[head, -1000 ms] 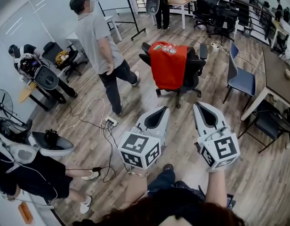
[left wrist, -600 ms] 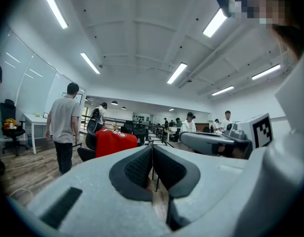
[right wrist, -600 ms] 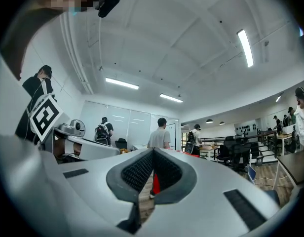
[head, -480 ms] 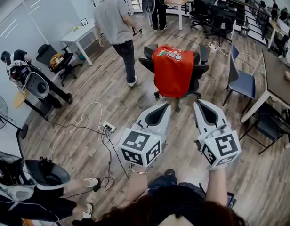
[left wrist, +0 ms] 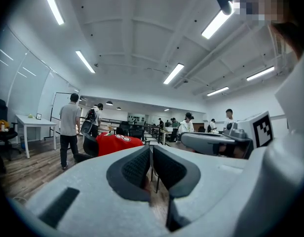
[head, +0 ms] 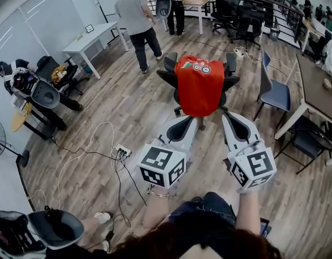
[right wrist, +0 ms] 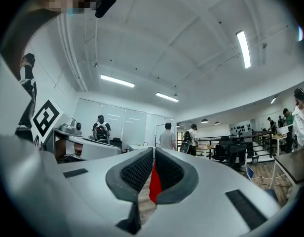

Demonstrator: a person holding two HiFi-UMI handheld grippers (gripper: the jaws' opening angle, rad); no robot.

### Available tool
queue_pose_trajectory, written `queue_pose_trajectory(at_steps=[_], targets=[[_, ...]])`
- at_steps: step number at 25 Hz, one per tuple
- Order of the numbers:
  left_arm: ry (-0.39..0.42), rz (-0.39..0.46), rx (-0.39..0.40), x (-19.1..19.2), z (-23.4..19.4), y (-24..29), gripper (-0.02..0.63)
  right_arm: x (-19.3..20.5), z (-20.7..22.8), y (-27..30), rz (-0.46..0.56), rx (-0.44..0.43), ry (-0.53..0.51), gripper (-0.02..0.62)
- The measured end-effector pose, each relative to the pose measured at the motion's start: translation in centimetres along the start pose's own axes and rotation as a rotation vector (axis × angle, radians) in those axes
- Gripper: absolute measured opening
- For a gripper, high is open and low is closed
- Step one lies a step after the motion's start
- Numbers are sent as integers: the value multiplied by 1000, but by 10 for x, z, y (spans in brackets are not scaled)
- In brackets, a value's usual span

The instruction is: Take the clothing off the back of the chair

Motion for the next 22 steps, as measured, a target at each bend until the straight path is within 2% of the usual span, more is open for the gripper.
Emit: queue_pose_trajectory(at_steps=[4,7,14,22], targets=[[-13,-4,21,-7,-8,10,32,-4,9,10,1,12,7,30],[-29,-3,24,-9,-17,18,95,-3,15,20,1,6,6,48],[-49,5,-3,-11,-38,44,107,7,37,40,-13,-4,10,89],[-93,5,-33,-14,-55,79,154,15,76,57,-18,-5,13,112]])
Point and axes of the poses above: the fingertips, and each gripper's own axes: y forward along the fingers, z to its right, x out of its underside, the point moved 4 cm from there along -y, backward along the fingers, and after that the axes turned 12 degrees about -x, right-handed, at the moved point
